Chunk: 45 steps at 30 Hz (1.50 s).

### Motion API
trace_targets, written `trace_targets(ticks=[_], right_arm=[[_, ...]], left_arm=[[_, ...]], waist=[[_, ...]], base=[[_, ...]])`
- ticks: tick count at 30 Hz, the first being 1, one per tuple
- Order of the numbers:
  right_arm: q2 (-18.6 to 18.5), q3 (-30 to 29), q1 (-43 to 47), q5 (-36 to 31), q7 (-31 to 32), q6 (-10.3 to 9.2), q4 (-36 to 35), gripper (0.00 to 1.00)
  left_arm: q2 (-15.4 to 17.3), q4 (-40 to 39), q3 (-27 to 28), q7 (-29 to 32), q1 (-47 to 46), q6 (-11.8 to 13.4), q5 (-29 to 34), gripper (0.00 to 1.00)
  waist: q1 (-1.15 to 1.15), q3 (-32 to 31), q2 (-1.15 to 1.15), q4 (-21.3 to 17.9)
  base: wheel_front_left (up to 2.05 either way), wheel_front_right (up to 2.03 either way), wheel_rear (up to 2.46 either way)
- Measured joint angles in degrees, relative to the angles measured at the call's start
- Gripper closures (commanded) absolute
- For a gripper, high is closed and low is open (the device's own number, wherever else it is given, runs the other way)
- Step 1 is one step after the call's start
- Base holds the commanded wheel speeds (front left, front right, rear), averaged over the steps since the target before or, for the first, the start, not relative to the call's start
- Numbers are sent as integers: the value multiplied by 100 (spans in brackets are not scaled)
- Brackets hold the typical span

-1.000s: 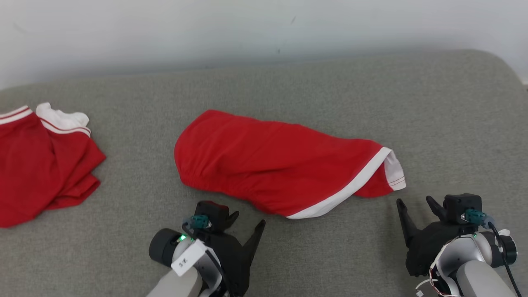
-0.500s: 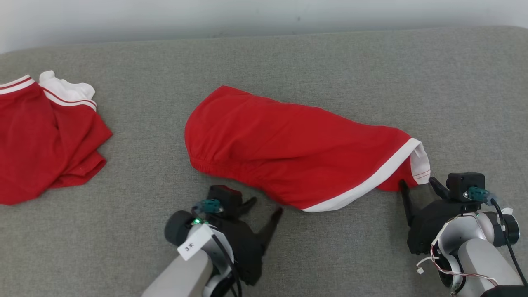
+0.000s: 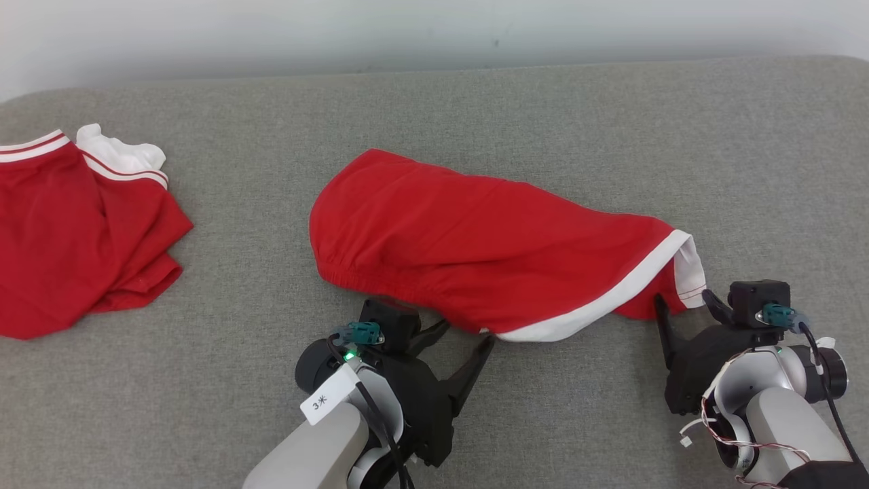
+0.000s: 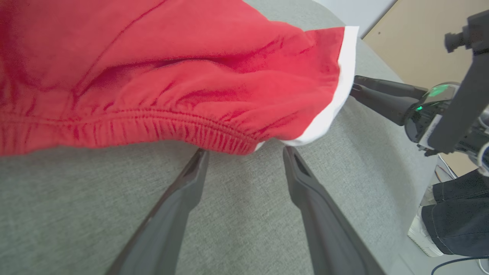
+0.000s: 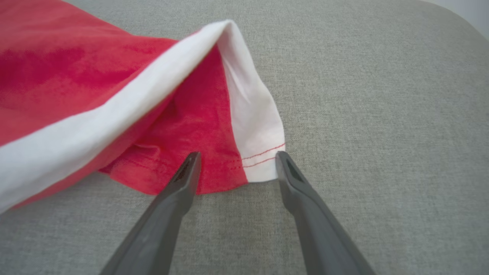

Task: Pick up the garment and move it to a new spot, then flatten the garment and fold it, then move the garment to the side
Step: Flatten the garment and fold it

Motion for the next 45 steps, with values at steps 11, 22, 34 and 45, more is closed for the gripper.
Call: trace_targets(ticks=[11,22,34,45], right_arm=[[1,38,-71,-33,-25,48,146,0],[18,41,-222,-33,-78,51,353,16],[29,35,-282,-32,-187,86,578,100],[5,-220,-286,127,-548,100,431,100]], left_arm=[[-3,94,-315,-5,-264,169,-346,0],[1,113,-554,-155,-384,233,-661,54],[2,224,-776,-307,-504,156,-912,100],[-1,488,-745,-491,-615,99,-967,100]], waist=[[0,109,0,-65],[0,110,0,-24],[0,50,-1,38],[0,-100,0,73]], base=[[0,0,0],[0,0,0],[0,0,0],[0,0,0]])
